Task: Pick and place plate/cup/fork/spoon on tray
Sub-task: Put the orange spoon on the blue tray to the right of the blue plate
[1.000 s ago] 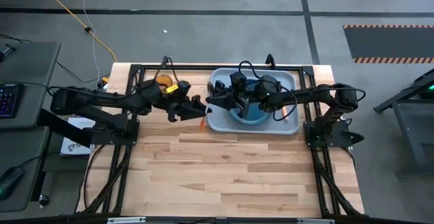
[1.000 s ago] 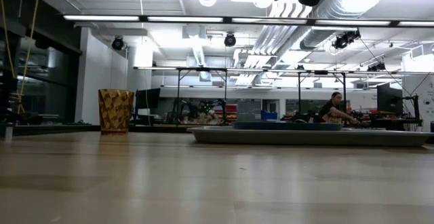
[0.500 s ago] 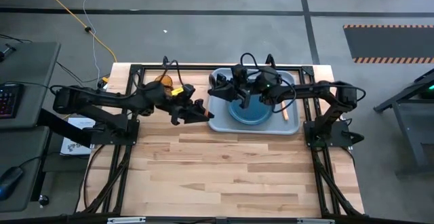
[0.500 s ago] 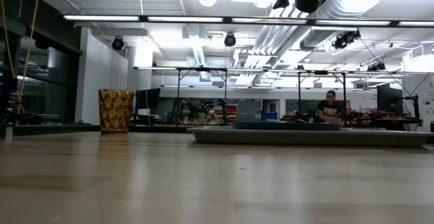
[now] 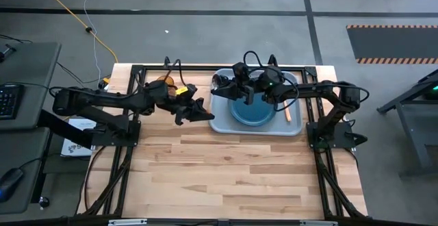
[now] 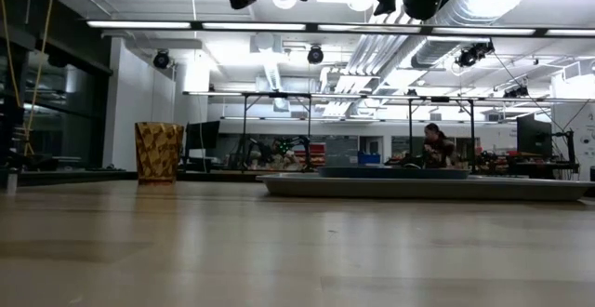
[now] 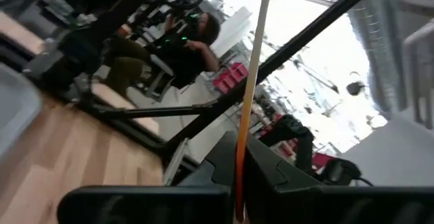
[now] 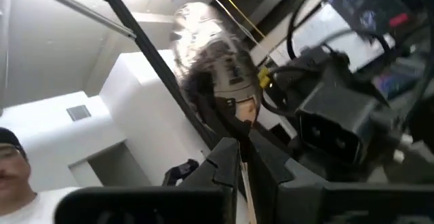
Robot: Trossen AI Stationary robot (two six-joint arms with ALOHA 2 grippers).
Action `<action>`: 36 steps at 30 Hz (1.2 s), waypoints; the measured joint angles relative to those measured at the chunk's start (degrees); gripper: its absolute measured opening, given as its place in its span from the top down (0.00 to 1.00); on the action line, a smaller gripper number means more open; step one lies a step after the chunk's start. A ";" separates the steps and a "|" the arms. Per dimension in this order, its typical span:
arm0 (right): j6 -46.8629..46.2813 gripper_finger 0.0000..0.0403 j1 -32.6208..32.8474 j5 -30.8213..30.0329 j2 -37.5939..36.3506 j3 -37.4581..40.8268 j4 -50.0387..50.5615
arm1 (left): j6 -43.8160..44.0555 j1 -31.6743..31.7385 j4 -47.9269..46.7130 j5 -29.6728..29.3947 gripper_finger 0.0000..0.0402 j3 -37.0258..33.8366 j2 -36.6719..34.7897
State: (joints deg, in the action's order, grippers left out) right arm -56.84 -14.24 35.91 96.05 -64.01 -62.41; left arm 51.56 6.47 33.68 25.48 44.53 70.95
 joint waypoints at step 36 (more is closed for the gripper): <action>17.80 0.45 1.31 -27.33 -12.79 -0.02 43.72 | 2.09 -6.43 -5.69 -35.98 1.00 -0.04 5.34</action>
State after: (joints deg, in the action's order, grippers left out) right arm -39.04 -12.93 8.58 83.26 -64.03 -18.69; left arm 53.65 0.04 27.99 -10.51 44.49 76.29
